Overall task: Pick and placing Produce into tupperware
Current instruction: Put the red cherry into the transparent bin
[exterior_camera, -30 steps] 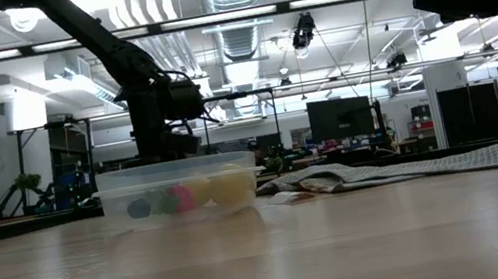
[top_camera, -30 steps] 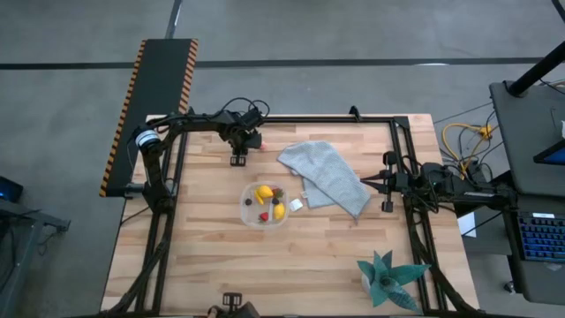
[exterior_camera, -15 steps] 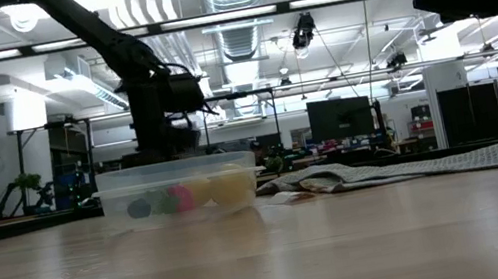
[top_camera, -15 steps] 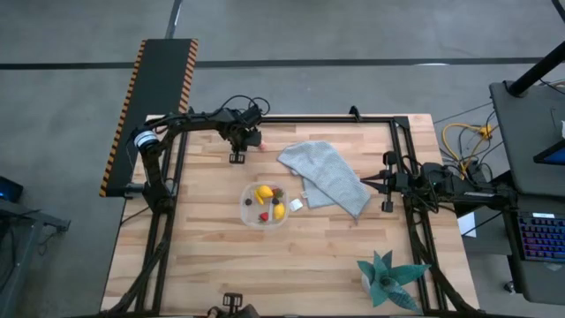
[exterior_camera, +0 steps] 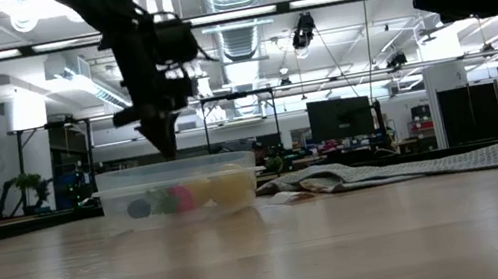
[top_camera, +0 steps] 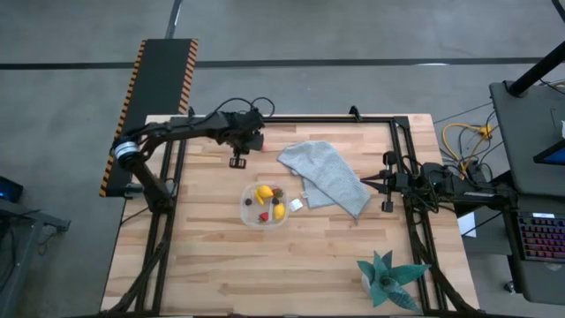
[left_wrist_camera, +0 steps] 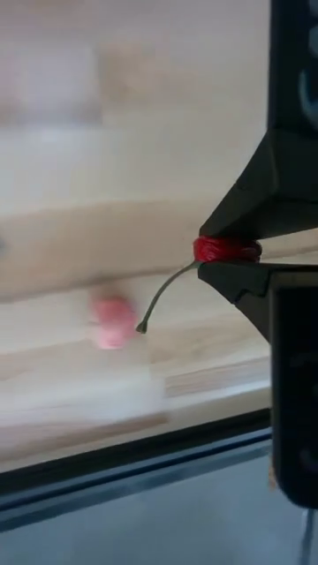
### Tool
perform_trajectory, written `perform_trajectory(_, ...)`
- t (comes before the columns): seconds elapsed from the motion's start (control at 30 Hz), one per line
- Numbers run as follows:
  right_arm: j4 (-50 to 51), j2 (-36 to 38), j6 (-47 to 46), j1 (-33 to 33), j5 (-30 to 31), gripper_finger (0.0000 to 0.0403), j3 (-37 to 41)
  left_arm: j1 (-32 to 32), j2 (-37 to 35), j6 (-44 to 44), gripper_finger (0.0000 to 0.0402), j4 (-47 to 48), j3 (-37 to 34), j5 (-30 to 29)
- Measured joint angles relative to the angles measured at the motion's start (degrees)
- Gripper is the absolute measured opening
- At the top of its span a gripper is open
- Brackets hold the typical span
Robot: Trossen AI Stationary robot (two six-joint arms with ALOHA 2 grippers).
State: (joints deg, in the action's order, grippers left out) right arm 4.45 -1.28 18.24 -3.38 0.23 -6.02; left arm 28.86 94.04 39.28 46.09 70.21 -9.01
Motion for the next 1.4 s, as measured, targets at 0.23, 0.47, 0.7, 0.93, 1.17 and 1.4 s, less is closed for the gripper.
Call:
perform_trajectory(0.23,-0.01,0.0,-0.02,-0.02,0.0,0.0009,0.01,-6.61,-4.57,-2.98,0.001,0.08,0.22,-0.13)
perform_trajectory(0.47,-0.02,0.0,-0.09,0.0,-0.01,0.0009,0.01,-12.76,-6.34,-5.9,0.001,1.44,0.27,-0.3)
perform_trajectory(0.7,-0.02,0.0,-0.07,0.0,-0.02,0.0009,0.02,-18.99,-5.95,-7.53,0.001,1.99,0.27,-0.23)
perform_trajectory(0.93,-0.02,0.0,-0.13,-0.01,-0.02,0.0009,0.01,-23.15,-5.39,-11.9,0.001,2.08,0.27,2.46)
perform_trajectory(1.17,0.0,0.0,-0.13,-0.01,-0.02,0.0009,0.02,-26.22,-2.53,-15.53,0.001,2.93,0.25,5.88)
perform_trajectory(1.4,0.04,0.0,-0.11,0.0,-0.02,0.0009,0.01,-27.47,1.47,-16.45,0.0011,4.58,-0.2,6.2)
